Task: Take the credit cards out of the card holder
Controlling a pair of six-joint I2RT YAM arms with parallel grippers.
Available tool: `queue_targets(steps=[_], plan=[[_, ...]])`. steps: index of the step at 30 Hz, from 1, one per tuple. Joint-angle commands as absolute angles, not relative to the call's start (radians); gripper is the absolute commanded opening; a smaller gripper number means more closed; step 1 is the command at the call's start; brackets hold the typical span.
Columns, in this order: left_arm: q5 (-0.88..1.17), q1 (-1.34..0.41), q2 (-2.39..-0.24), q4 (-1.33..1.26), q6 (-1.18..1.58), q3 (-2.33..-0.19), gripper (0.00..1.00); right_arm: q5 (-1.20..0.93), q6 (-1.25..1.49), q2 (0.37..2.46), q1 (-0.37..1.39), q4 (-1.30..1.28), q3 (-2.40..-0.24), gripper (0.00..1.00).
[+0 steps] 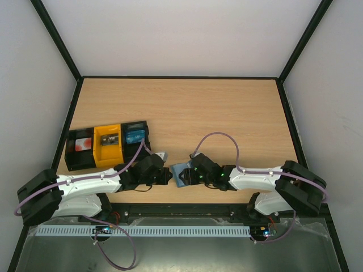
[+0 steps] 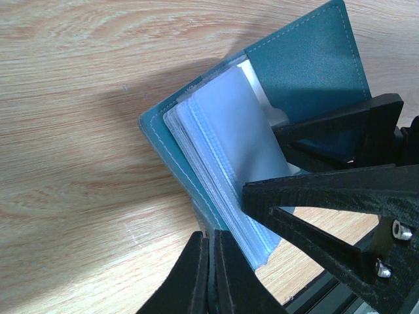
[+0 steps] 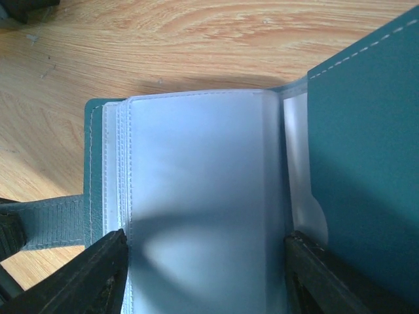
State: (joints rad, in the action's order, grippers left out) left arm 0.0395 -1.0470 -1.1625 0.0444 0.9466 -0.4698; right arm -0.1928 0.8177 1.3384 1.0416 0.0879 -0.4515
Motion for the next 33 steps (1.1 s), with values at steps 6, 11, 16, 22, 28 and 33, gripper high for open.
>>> queue_targets(steps=[6, 11, 16, 22, 28, 33], plan=[[0.021, -1.05, -1.146, 0.058, 0.944, -0.451, 0.03, -0.028, 0.79, 1.307, 1.046, -0.032, -0.435, 0.55], [0.018, -1.05, -1.143, 0.064, 0.945, -0.45, 0.03, 0.052, 0.808, 1.298, 1.047, -0.1, -0.437, 0.5], [0.014, -1.049, -1.14, 0.068, 0.945, -0.448, 0.03, 0.148, 0.838, 1.246, 1.046, -0.191, -0.449, 0.5], [0.015, -1.049, -1.137, 0.066, 0.942, -0.451, 0.03, 0.244, 0.882, 1.192, 1.047, -0.302, -0.467, 0.46], [0.027, -1.049, -1.137, 0.051, 0.942, -0.453, 0.03, 0.322, 0.918, 1.151, 1.047, -0.432, -0.518, 0.45], [0.032, -1.048, -1.145, 0.045, 0.94, -0.456, 0.03, 0.238, 0.89, 1.069, 1.047, -0.436, -0.566, 0.46]])
